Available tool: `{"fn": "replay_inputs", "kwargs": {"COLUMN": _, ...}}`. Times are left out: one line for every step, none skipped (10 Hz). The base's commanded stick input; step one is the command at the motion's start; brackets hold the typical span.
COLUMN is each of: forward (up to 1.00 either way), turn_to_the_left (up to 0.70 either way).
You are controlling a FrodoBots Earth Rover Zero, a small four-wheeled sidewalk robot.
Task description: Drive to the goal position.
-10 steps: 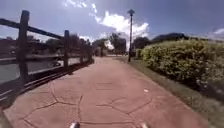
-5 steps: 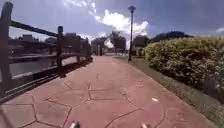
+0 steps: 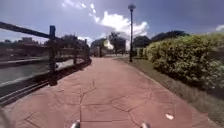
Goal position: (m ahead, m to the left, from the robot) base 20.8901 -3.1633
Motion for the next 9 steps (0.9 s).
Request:
{"fn": "replay_inputs", "kwargs": {"forward": 0.85, "turn_to_the_left": 0.0}}
{"fn": "replay_inputs", "kwargs": {"forward": 0.85, "turn_to_the_left": 0.0}}
{"fn": "replay_inputs", "kwargs": {"forward": 0.85, "turn_to_the_left": 0.0}}
{"fn": "replay_inputs", "kwargs": {"forward": 0.85, "turn_to_the_left": 0.0}}
{"fn": "replay_inputs", "kwargs": {"forward": 0.85, "turn_to_the_left": 0.0}}
{"fn": "replay_inputs", "kwargs": {"forward": 0.85, "turn_to_the_left": 0.0}}
{"fn": "replay_inputs", "kwargs": {"forward": 0.85, "turn_to_the_left": 0.0}}
{"fn": "replay_inputs", "kwargs": {"forward": 0.85, "turn_to_the_left": 0.0}}
{"fn": "replay_inputs", "kwargs": {"forward": 0.85, "turn_to_the_left": 0.0}}
